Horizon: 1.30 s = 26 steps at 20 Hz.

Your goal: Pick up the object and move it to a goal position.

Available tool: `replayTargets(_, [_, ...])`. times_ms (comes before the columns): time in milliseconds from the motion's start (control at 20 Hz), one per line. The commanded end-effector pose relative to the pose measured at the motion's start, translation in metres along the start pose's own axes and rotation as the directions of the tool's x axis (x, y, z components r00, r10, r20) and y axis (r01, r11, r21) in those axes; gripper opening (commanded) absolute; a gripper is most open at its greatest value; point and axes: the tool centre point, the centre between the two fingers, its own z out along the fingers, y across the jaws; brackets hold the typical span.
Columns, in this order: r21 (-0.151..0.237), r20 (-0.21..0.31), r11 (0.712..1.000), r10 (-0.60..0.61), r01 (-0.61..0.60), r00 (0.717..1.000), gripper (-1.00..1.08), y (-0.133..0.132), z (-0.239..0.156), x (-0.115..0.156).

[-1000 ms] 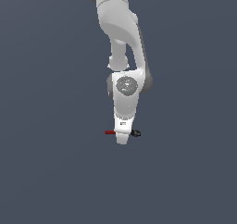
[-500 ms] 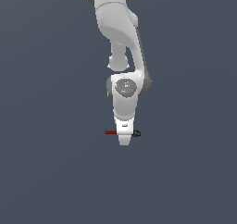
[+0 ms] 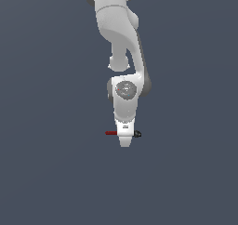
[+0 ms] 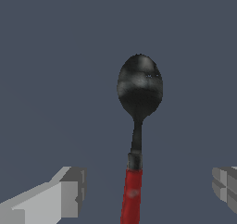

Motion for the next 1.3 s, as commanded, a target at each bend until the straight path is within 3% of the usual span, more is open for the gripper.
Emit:
replayTargets(0, [0.001, 0.000, 1.000, -0.001, 0.001, 1.000, 1.00, -0.001, 0.010, 0.000])
replayTargets(500, [0.001, 0.000, 1.000, -0.004, 0.004, 1.000, 1.00, 0.000, 0.042, 0.000])
replayTargets(550, [0.001, 0.000, 1.000, -0.004, 0.004, 1.000, -1.00, 0.000, 0.042, 0.000])
replayTargets(1250, [0.001, 0.000, 1.000, -0.004, 0.004, 1.000, -1.00, -0.001, 0.038, 0.001])
